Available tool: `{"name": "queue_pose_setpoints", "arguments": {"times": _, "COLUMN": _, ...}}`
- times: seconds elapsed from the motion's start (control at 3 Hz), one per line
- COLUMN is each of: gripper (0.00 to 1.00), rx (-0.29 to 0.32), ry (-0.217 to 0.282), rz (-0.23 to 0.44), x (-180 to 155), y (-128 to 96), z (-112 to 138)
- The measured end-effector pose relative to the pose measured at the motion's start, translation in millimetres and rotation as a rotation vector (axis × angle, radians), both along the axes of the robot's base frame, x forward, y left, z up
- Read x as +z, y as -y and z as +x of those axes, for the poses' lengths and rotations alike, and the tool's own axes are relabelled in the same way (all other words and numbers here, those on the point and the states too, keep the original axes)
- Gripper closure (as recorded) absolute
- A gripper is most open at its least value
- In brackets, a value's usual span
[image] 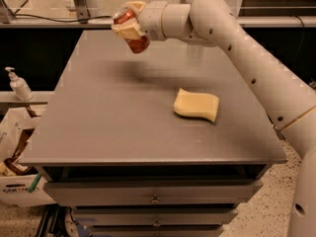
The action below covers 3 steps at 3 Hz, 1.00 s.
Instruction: Place coke can upright
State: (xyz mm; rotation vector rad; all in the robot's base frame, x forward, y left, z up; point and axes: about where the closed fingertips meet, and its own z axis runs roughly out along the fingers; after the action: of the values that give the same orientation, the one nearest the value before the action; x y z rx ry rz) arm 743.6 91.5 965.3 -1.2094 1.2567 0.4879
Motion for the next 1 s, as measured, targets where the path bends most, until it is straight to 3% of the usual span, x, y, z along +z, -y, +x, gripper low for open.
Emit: {"name": "queue_pose_setpoints", "arguments": {"times": 1.0, "gripper": 1.00, "rx": -0.010, "ry": 0.016, "rz": 0.091, "x": -23.0, "y": 22.2, "z": -2.9}}
